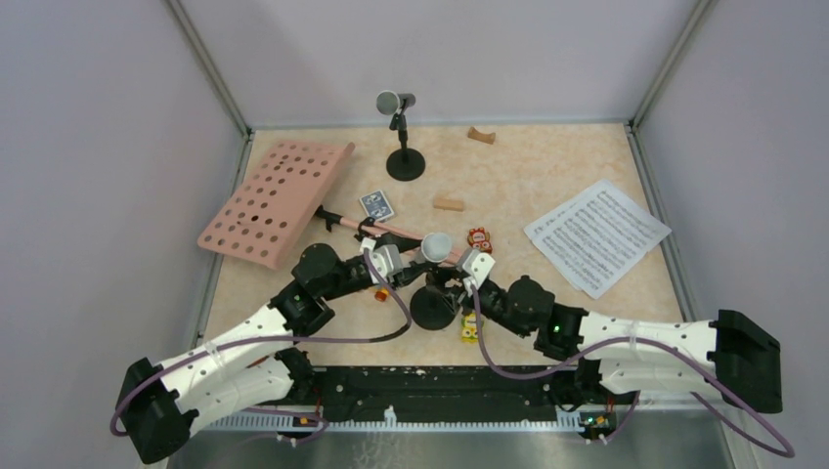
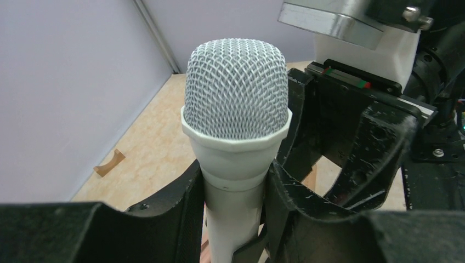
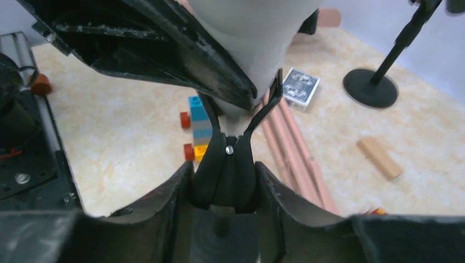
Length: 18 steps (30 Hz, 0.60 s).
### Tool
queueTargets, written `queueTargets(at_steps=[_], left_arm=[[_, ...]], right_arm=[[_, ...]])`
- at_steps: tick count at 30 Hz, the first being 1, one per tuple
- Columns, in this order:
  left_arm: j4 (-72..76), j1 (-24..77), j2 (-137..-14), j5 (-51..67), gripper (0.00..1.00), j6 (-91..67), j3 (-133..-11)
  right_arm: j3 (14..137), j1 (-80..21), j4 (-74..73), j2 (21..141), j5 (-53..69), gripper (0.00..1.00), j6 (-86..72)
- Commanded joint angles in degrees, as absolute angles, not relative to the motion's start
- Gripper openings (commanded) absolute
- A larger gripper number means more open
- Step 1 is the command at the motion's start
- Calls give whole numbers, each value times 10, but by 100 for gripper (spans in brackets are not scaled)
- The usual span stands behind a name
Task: Pack up the instrument practice props
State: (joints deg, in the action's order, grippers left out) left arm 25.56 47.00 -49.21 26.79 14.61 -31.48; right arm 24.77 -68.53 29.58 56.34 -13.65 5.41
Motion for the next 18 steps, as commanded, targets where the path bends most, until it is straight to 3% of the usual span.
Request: queueTargets(at_steps=[1, 2, 7, 12, 18], left_arm=[[283, 472, -480, 267, 0, 131, -311], [288, 472, -479, 262, 0, 122, -311], [309, 472, -458, 99, 1, 97, -355], [184, 471, -486, -46, 5, 121, -475], [65, 471, -468, -180, 18, 56, -511]], right_arm=[[261, -690, 321, 554, -162, 12, 44], [260, -690, 324, 553, -170, 0, 42], [253, -690, 319, 542, -178, 0, 42], [249, -690, 304, 526, -177, 0, 45], [243, -690, 303, 518, -184, 0, 40]])
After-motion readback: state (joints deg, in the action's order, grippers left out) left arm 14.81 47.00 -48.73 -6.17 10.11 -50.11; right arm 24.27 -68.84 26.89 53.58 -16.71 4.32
